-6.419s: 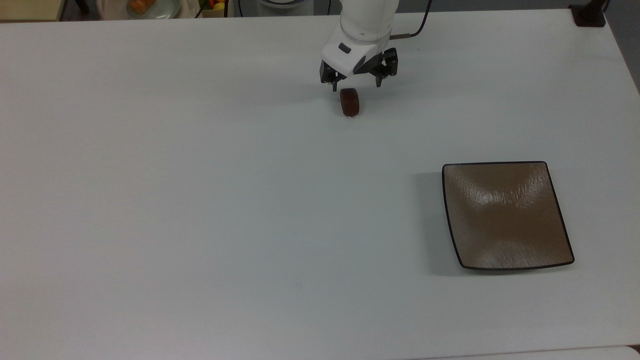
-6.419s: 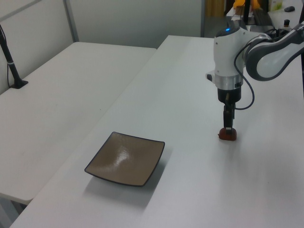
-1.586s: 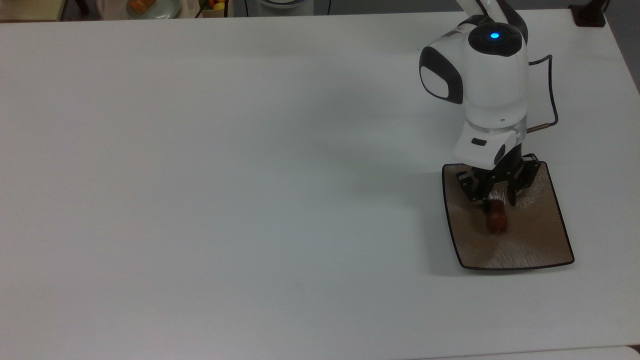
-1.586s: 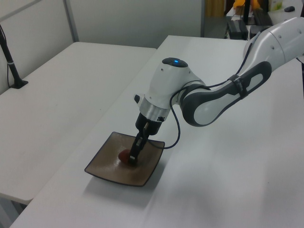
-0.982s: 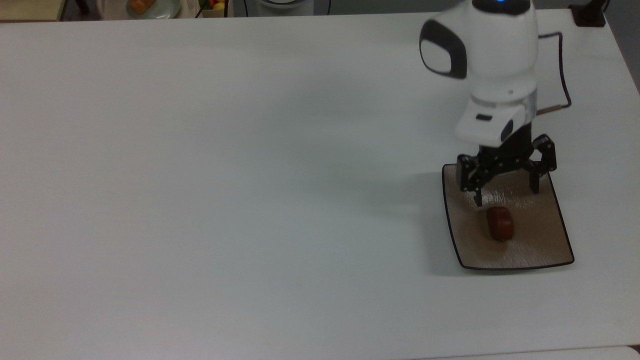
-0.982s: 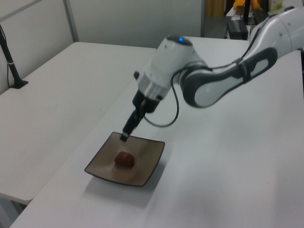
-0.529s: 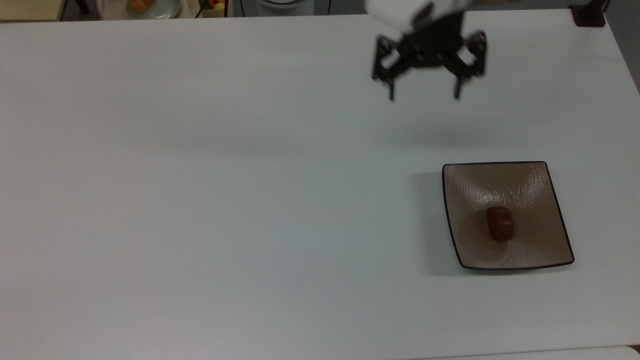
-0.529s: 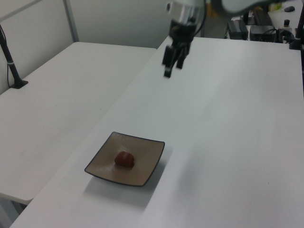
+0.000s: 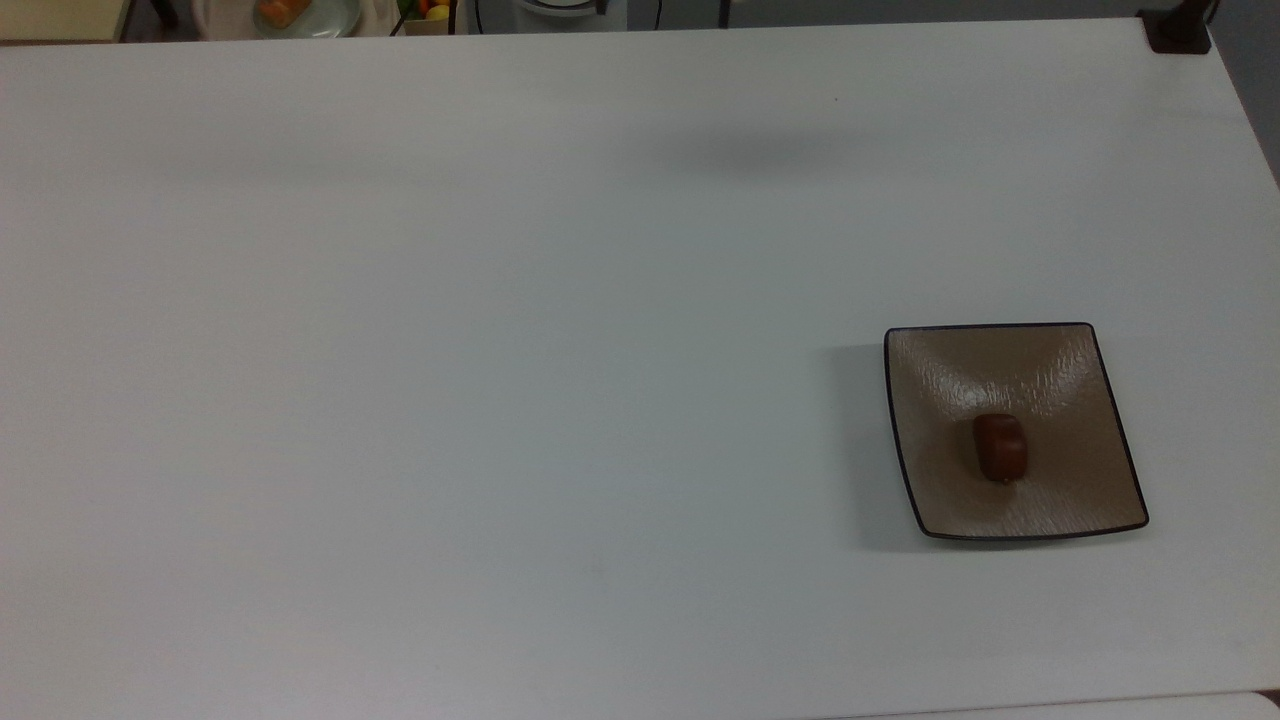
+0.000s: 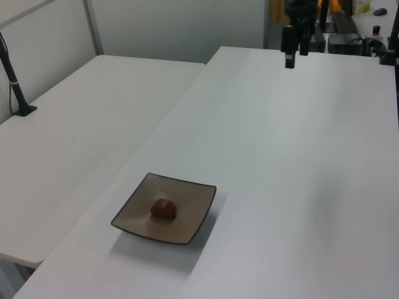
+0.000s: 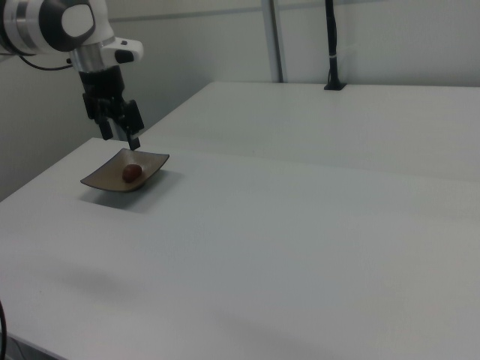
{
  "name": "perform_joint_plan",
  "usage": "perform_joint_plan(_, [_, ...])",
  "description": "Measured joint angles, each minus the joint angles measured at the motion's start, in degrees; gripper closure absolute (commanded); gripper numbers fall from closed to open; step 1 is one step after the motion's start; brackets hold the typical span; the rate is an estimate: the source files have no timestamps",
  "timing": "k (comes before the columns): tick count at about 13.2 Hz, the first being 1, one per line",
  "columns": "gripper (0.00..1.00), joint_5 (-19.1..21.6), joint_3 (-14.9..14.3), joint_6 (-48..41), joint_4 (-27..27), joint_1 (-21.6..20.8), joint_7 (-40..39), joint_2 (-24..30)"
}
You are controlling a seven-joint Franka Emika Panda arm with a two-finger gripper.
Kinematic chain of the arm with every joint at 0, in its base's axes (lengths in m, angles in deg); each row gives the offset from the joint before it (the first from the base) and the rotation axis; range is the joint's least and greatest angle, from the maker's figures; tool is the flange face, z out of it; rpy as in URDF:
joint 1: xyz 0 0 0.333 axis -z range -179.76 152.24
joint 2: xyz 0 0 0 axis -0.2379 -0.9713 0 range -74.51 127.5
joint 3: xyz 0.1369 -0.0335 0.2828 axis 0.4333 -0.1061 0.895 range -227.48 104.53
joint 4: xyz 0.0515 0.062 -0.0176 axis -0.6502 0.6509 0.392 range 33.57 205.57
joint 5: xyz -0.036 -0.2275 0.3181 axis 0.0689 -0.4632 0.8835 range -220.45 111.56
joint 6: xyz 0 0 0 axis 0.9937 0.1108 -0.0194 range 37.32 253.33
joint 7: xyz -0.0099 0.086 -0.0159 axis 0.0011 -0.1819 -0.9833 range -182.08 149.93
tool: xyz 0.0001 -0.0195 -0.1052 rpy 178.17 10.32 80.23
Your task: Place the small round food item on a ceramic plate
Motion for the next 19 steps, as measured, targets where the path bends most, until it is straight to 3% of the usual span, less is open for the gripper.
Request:
perform_joint_plan(2, [0.00,1.9,-0.1,-1.2,1.8,2.7,-7.8,1.4])
perform_joint_plan(6, [0.00,2.0,-0.2,-1.1,2.5,3.8,-13.8,1.8])
perform_joint_plan(9, [0.00,1.9,-1.2,-1.0,2.6,2.0,-14.5,1.7])
perform_joint_plan(12, [0.00,1.8,-6.1,-0.9,2.7,-3.0,-14.5,1.3])
perform_joint_plan(19, [0.00,1.8,-7.3,-0.7,2.5,-0.4,-14.7,1.6])
